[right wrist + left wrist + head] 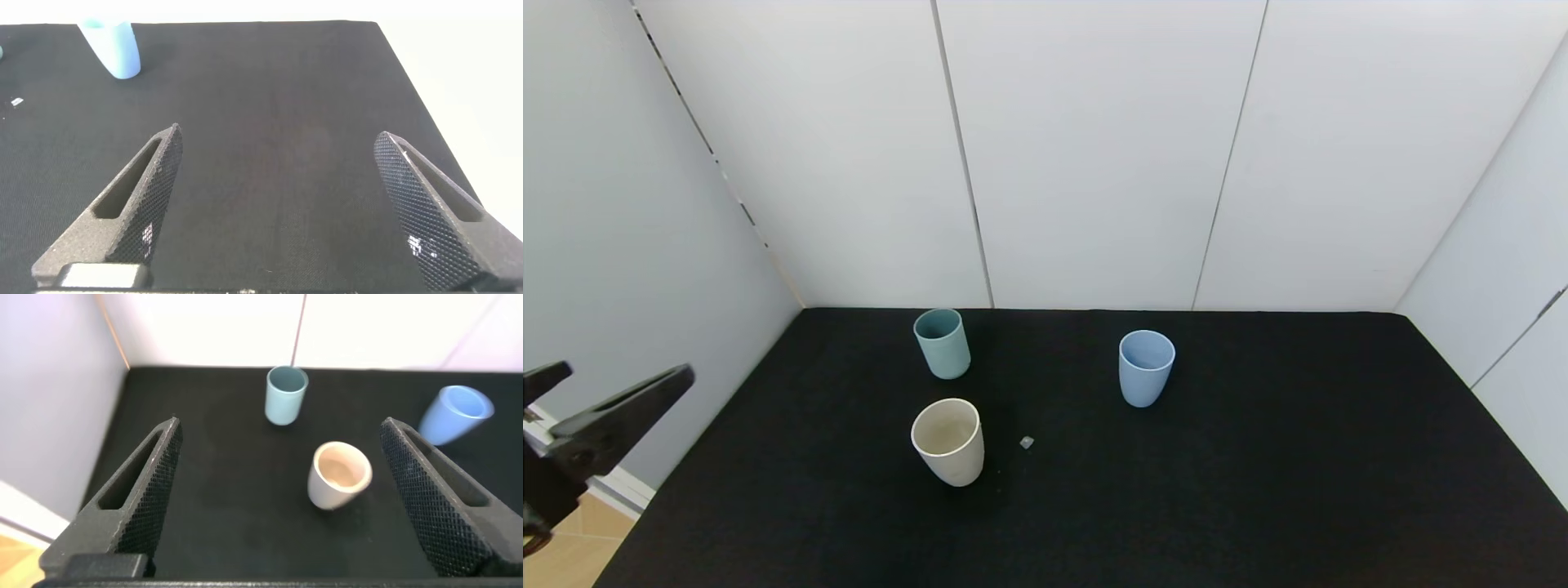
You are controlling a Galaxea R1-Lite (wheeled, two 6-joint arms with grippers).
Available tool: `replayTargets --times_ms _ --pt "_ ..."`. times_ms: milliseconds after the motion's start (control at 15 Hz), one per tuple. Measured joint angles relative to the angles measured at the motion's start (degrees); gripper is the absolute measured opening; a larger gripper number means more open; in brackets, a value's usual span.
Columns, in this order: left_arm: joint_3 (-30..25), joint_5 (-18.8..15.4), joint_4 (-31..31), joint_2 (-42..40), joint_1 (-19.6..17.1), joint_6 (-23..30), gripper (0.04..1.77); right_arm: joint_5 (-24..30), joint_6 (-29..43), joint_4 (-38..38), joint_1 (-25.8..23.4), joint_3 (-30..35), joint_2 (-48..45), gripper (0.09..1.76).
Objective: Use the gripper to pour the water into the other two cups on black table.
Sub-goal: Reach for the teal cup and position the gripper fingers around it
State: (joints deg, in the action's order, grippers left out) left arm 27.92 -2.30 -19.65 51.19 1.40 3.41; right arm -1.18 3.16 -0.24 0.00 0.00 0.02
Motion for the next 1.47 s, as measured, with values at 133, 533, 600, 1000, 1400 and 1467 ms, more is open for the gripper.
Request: replayTargets --times_ms 133,533,600,1000,1400,1467 --pt "1.1 -0.3 -6.2 10.4 -1.0 0.0 1.72 0.0 0.0 0.0 0.0 0.0 0.0 1.71" --pt "1.9 -4.8 -26.1 37.6 -3.3 0.0 1.72 0.0 0.0 0.0 0.0 0.0 0.0 1.71" --pt "2.0 -5.9 -28.9 41.1 -3.6 -0.1 1.72 0.0 0.0 0.0 0.0 0.0 0.0 1.71" --pt "1.7 -10.1 -44.2 57.8 -4.1 -0.9 1.72 0.0 0.0 0.0 0.0 0.0 0.0 1.71" --pt "2.1 -12.4 -50.9 67.8 -2.2 -4.5 1.72 0.0 0.0 0.0 0.0 0.0 0.0 1.71" --pt "3.0 -12.4 -51.1 68.8 -1.7 -4.5 1.72 0.0 0.0 0.0 0.0 0.0 0.0 1.71"
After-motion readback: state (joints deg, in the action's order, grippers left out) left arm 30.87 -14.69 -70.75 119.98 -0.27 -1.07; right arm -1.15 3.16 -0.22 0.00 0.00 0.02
